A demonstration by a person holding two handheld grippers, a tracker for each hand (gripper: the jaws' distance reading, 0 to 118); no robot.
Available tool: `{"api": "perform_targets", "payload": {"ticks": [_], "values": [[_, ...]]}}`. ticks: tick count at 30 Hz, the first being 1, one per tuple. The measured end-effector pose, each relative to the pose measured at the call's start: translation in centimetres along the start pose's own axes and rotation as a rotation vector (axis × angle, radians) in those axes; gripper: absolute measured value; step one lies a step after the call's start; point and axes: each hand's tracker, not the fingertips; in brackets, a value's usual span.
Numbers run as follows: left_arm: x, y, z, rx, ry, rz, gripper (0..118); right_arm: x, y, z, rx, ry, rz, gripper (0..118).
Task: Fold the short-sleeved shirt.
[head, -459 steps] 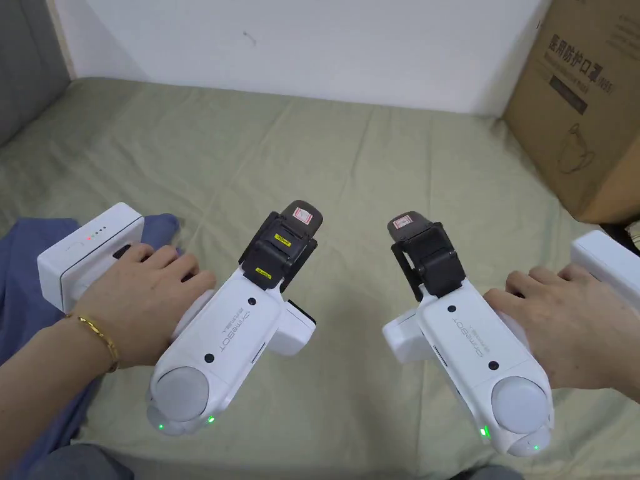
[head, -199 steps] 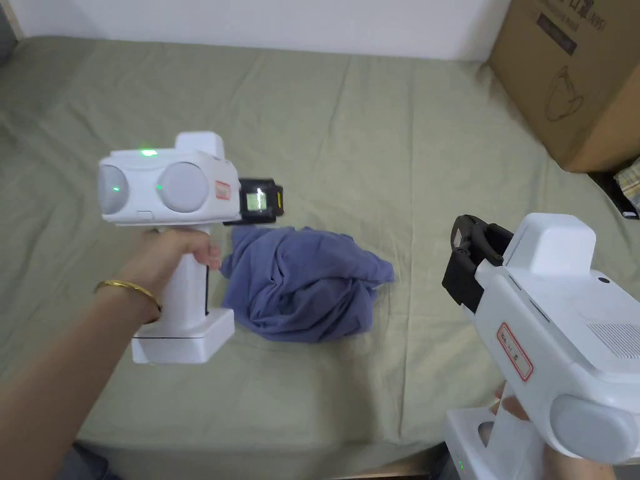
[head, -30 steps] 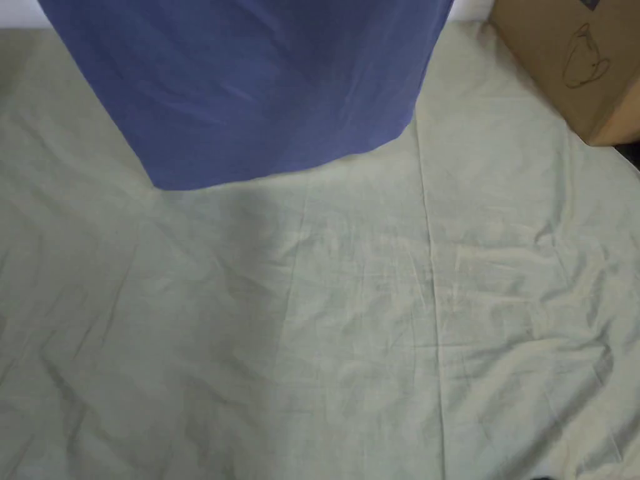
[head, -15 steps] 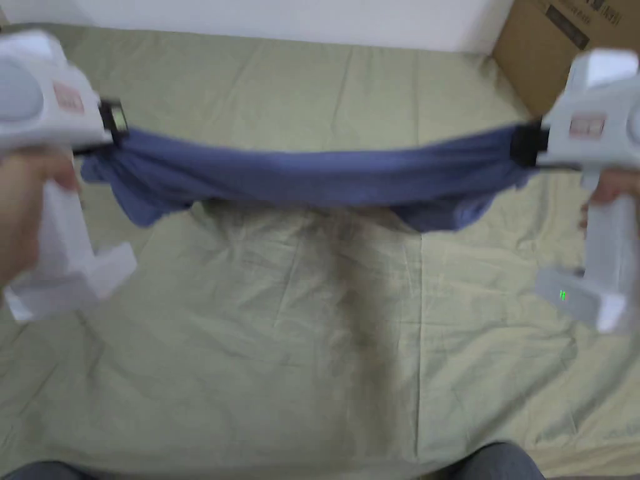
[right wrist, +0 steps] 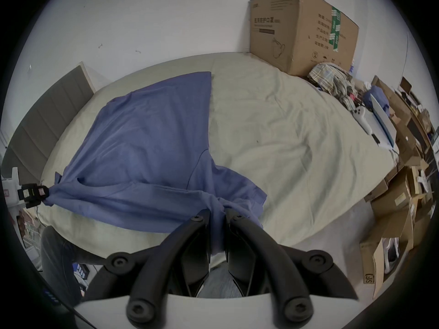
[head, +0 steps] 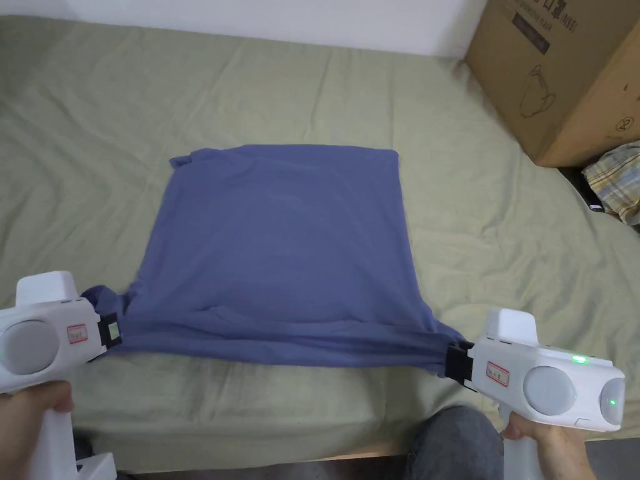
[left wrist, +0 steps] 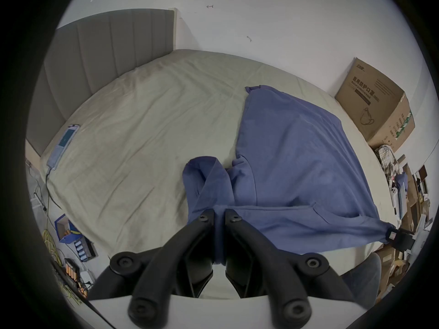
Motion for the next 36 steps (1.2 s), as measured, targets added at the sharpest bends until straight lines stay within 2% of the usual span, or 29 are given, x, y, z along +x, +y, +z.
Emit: {"api": "perform_targets", "payload": {"ticks": [2,3,4,5,6,7,8,11,18,20,22,23,24,26,27,28,29,32,36], "values": [[-0.5,0.0,0.6,0.011,0.018,-0.003,5,0.4,-0.2,-0.2,-0.004,0.004,0.005,10],[-0.9,0.0,0.9,0.015,0.010,0.001,10,0.4,-0.1,-0.1,-0.010,0.010,0.015,14],[-1.0,0.1,1.2,0.017,0.011,0.001,24,0.2,0.1,0.1,-0.012,0.001,0.029,27],[-1.2,0.3,1.7,0.030,0.028,-0.001,47,0.1,0.3,0.5,-0.002,-0.019,0.048,50],[-1.5,0.5,2.2,0.054,0.040,-0.006,82,0.4,0.5,0.4,0.025,-0.031,0.072,87],[-1.8,0.9,3.0,0.096,0.044,-0.005,103,0.4,1.0,1.1,0.051,-0.038,0.091,105],[-1.7,1.4,3.7,0.148,0.043,0.002,118,0.3,1.6,2.0,0.088,-0.042,0.093,112],[-1.5,2.7,7.1,0.310,-0.009,-0.014,118,-0.4,3.7,5.6,0.213,-0.048,0.115,113],[3.9,3.1,10.9,0.643,0.036,-0.242,118,-4.3,6.5,11.1,0.609,-0.013,0.105,113],[5.4,2.8,10.7,0.661,0.042,-0.294,112,-5.6,6.6,11.7,0.676,-0.018,0.108,112],[6.1,2.1,11.0,0.659,0.015,-0.301,79,-6.8,6.5,12.0,0.694,-0.013,0.115,105],[6.3,1.9,11.0,0.659,-0.008,-0.298,53,-7.2,6.4,12.1,0.698,-0.009,0.111,94],[6.6,1.8,10.8,0.653,-0.026,-0.289,35,-7.4,6.3,12.1,0.708,-0.005,0.109,89],[6.7,1.6,10.9,0.629,-0.056,-0.274,20,-7.8,6.0,12.2,0.726,0.018,0.100,74],[6.7,1.5,11.0,0.626,-0.064,-0.269,6,-7.9,6.0,12.1,0.720,0.019,0.100,39],[6.8,1.7,10.8,0.620,-0.078,-0.263,2,-8.1,6.0,12.0,0.717,0.016,0.101,14],[6.7,1.6,10.9,0.615,-0.103,-0.263,0,-8.1,5.9,11.8,0.716,0.006,0.095,1],[6.9,1.7,10.9,0.603,-0.106,-0.273,0,-8.0,5.9,11.5,0.690,0.040,0.082,0],[6.8,2.1,11.0,0.591,-0.120,-0.269,0,-8.0,5.8,11.4,0.684,0.038,0.085,0]]}}
